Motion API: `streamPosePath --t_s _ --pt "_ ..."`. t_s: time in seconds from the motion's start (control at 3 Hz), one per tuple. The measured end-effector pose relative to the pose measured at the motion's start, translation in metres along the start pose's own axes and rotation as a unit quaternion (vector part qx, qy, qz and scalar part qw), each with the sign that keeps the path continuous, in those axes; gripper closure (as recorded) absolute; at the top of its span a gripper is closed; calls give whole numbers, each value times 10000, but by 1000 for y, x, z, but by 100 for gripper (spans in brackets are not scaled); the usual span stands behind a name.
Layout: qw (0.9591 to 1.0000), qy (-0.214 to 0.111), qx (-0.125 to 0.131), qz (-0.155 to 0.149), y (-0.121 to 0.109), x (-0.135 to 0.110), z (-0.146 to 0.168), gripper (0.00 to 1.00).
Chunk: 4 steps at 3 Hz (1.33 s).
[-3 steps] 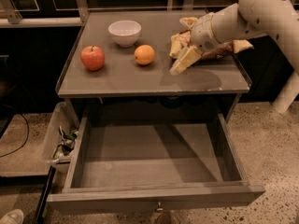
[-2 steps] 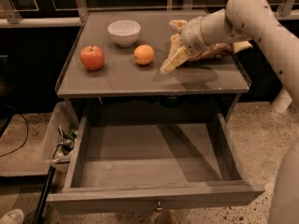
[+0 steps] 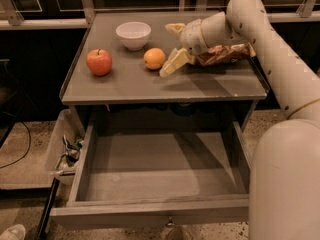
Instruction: Place orange into top drawer
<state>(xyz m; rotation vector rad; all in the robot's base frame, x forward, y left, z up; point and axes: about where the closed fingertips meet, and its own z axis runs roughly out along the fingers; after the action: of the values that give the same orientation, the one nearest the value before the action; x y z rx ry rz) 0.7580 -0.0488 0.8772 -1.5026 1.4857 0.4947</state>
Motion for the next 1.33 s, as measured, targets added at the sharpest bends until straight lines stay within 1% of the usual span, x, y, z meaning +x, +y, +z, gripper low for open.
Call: streamPosePath --t_s 0.33,0.67,1.0,1.33 --pt "9993 -186 -339 5 4 -4 12 0" --pt "9979 -271 -581 -12 8 -8 19 0" --pt "9974 -63 -710 -74 9 -9 25 0" --pt "9974 -50 -716 -77 10 -9 25 18"
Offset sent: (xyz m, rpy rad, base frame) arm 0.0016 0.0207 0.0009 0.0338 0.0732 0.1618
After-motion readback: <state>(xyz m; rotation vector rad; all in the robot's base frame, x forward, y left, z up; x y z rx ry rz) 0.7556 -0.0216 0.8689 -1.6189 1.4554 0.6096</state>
